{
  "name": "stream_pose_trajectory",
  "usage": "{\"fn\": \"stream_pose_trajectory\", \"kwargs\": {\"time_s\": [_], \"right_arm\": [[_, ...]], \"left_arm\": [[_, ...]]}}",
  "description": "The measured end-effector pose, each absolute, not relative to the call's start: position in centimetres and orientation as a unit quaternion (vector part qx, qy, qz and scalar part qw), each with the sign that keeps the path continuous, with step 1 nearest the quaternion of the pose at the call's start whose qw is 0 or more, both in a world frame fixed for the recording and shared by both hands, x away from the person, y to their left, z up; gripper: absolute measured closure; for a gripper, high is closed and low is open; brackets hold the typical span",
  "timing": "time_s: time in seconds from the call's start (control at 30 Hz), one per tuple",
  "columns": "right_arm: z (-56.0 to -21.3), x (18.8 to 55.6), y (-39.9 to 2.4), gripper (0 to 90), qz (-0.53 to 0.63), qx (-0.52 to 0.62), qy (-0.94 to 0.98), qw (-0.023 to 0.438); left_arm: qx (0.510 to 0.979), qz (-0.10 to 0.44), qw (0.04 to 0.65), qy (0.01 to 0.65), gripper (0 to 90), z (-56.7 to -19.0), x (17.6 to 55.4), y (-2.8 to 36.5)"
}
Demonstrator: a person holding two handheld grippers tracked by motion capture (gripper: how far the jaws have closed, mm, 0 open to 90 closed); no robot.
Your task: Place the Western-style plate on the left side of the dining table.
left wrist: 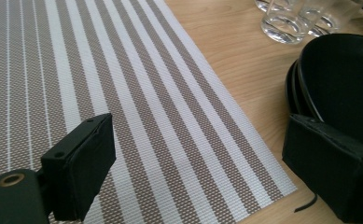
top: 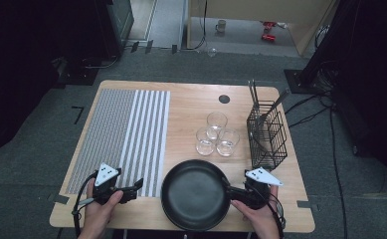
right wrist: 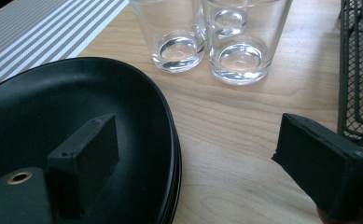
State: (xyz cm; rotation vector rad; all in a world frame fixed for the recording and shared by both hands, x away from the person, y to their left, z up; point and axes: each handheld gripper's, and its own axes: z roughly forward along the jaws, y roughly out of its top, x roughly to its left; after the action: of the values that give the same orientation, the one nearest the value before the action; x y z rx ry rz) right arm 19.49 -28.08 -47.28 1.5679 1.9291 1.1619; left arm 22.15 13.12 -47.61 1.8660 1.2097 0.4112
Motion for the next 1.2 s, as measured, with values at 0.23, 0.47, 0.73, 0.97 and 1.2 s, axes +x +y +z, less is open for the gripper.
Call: {"fn": "stream_pose_trajectory", "kwargs": {"time_s": [0.23,0.47,0.73,0.97,1.2], "right_arm": [[-47.3,19.6,-27.7,13.6,0.414,0.559,0.691,0.197],[-47.1,19.6,-27.0,20.5,0.419,0.560,0.685,0.204],[-46.9,19.6,-26.4,28.7,0.418,0.567,0.680,0.204],[-47.2,19.3,-25.6,38.6,0.402,0.558,0.700,0.195],[-47.7,18.7,-25.6,42.3,0.399,0.561,0.699,0.194]], "left_arm": [[0.751,0.158,0.428,0.478,9.9,-47.6,22.0,12.3],[0.756,0.147,0.432,0.469,9.9,-47.6,21.6,11.0],[0.757,0.135,0.440,0.464,9.9,-47.5,21.4,9.9],[0.758,0.126,0.444,0.460,9.9,-47.4,21.3,8.9],[0.760,0.119,0.444,0.460,9.9,-47.6,21.3,8.1]]}}
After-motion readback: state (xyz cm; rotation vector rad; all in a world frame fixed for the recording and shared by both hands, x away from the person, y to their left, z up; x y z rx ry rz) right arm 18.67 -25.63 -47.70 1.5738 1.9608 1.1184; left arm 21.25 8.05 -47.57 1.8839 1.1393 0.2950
